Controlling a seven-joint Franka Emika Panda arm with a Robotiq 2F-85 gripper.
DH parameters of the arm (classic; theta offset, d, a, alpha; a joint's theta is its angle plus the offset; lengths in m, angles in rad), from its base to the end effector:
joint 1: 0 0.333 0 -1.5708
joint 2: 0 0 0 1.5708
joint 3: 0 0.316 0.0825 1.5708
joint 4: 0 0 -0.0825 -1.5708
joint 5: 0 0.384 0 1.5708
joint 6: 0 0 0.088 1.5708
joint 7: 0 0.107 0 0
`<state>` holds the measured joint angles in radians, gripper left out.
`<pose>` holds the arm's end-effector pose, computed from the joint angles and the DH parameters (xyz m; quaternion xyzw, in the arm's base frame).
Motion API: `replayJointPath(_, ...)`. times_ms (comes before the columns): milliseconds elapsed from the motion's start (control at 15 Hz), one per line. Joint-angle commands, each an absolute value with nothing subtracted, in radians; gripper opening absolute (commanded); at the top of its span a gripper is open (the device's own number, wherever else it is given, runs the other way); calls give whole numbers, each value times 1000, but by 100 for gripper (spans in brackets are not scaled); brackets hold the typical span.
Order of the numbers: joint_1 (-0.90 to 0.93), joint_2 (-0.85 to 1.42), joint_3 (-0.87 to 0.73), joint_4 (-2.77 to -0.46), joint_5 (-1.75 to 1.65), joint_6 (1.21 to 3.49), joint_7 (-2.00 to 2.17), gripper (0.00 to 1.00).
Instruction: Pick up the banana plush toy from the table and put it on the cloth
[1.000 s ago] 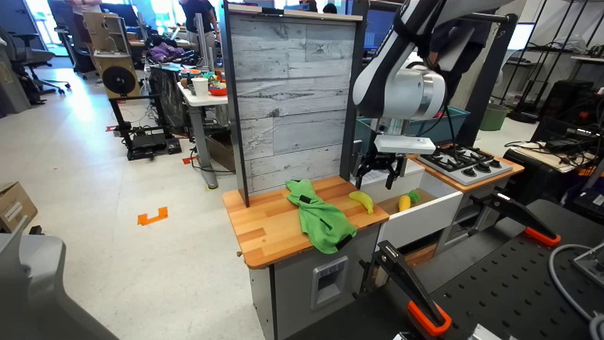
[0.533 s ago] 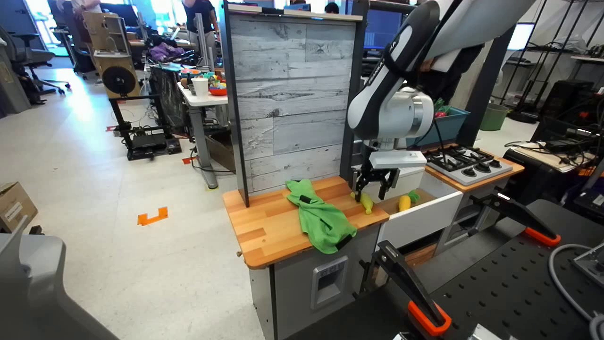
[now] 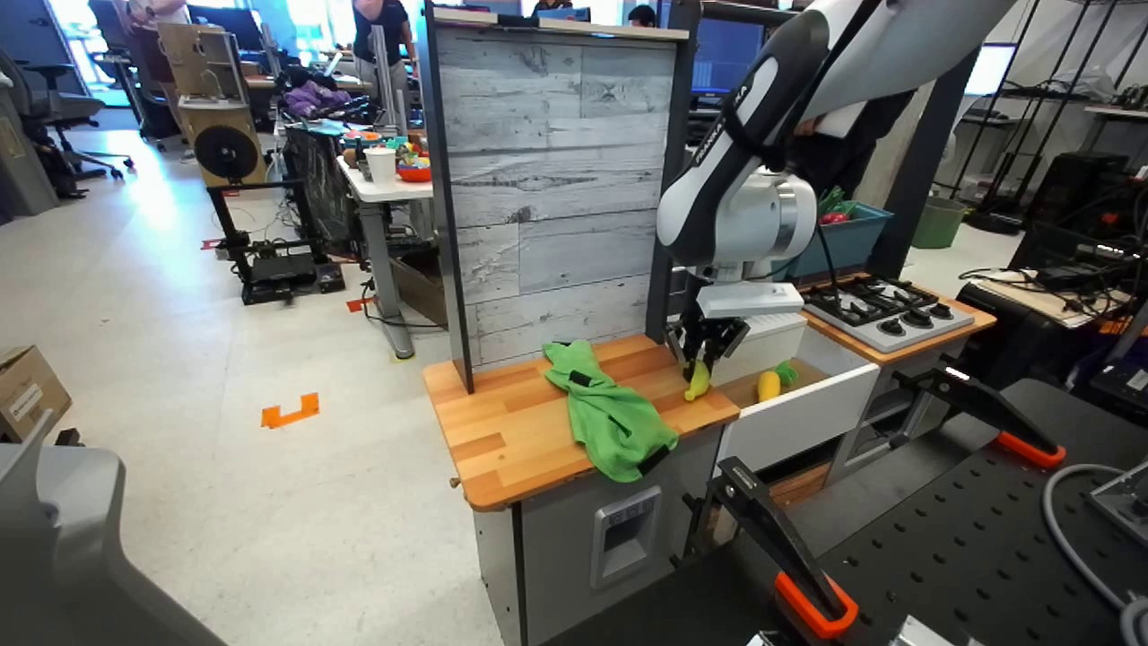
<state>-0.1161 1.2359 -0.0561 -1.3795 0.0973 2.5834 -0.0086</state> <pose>0.6654 -0.1118 -0.0405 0.9944 -0.1048 -0.0147 0.0003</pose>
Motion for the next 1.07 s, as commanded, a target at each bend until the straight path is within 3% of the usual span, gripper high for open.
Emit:
replayJointPath(0,-118,1245,-56,-1360,81,2586,3,7)
replayJointPath(1000,1,939,-36,-1647,59,2609,25,7)
